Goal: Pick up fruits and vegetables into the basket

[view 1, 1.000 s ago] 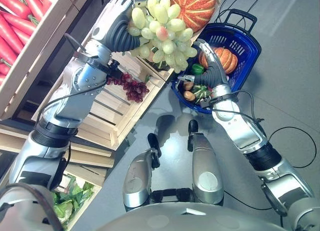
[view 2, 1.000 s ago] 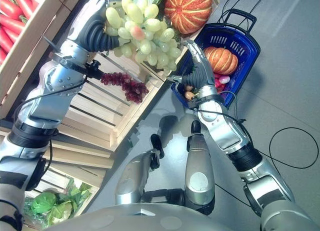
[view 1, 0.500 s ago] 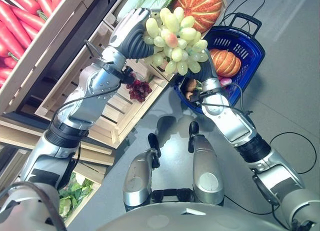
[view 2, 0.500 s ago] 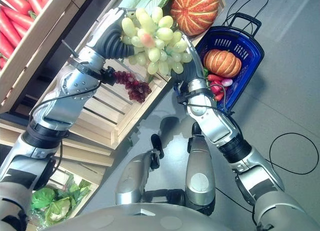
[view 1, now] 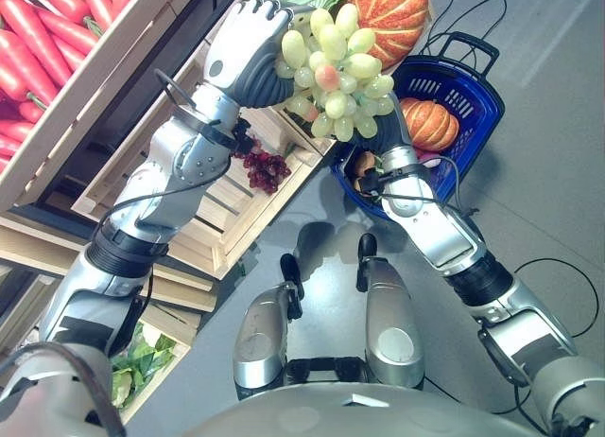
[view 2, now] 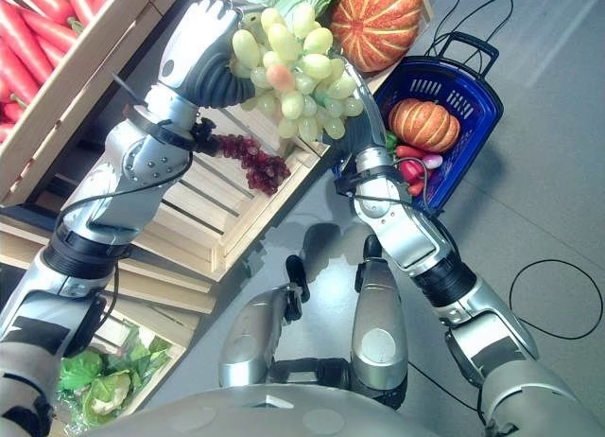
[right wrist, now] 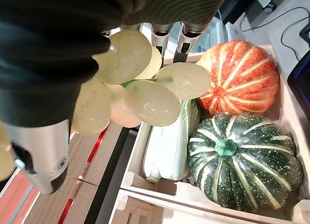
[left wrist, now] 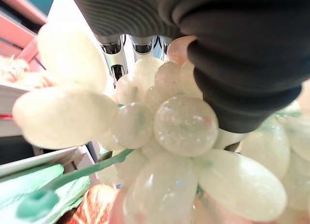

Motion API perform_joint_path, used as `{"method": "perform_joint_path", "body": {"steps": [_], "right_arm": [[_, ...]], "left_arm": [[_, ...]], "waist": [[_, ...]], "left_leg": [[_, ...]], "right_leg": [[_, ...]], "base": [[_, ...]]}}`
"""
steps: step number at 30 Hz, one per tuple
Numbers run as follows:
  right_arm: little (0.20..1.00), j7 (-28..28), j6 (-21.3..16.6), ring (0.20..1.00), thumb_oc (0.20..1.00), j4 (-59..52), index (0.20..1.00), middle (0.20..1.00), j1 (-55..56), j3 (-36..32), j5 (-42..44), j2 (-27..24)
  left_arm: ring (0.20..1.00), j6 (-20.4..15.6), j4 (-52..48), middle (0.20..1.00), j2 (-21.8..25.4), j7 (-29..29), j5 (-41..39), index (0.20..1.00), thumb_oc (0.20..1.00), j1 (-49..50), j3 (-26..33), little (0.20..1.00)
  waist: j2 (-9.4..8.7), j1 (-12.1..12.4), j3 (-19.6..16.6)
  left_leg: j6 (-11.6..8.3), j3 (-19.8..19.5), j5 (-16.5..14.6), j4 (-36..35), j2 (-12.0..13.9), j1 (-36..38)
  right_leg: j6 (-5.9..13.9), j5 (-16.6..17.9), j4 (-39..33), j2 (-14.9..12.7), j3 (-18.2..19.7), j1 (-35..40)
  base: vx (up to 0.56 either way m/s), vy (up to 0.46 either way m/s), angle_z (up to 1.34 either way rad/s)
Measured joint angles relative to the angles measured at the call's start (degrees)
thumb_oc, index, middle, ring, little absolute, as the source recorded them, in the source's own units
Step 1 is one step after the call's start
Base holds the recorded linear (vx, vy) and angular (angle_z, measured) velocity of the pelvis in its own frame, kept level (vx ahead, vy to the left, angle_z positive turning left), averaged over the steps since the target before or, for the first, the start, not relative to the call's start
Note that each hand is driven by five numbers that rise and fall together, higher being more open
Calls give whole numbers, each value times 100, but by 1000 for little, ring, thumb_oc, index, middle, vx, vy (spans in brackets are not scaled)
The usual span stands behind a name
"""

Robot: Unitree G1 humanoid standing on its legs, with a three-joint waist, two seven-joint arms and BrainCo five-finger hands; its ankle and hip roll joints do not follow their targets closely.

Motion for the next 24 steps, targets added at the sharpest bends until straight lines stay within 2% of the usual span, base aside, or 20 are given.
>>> {"method": "perform_joint_path", "body": {"steps": [7, 12, 19, 24], "right_arm": [[1000, 11, 48, 1000, 1000, 5, 1000, 1000, 0, 14, 76, -22], [1000, 9, 206, 1000, 1000, 45, 1000, 1000, 13, 14, 89, -118], [1000, -20, 137, 1000, 1000, 34, 1000, 1000, 43, -16, 89, -221], [1000, -28, 129, 1000, 1000, -62, 1000, 1000, 43, -20, 89, -223]], "left_arm": [[200, 18, 221, 200, 3, 270, 264, 200, 200, 2, -39, 200], [200, 35, 301, 200, 39, 647, 676, 200, 200, 22, -38, 200], [200, 34, 303, 200, 231, 1361, 1136, 200, 200, 25, -38, 200], [200, 130, 354, 200, 255, 1680, 1135, 200, 200, 27, -22, 200]], "waist": [[-11, 18, -5], [-26, 25, -18], [-41, 11, -25], [-53, 15, -31]], "left_leg": [[-1, -7, -1, -3, 13, 81], [0, 7, -2, 9, 54, 85], [-2, 14, -4, 5, 68, 87], [-3, 18, -9, 3, 66, 89]], "right_leg": [[-3, 2, -1, 16, -14, 97], [0, 21, -85, 47, 3, 130], [1, 22, -86, 61, 6, 133], [2, 22, -88, 65, 12, 135]], "base": [[0, -11, 1], [1, 1, -1], [0, 0, 0], [0, 0, 0]]}}
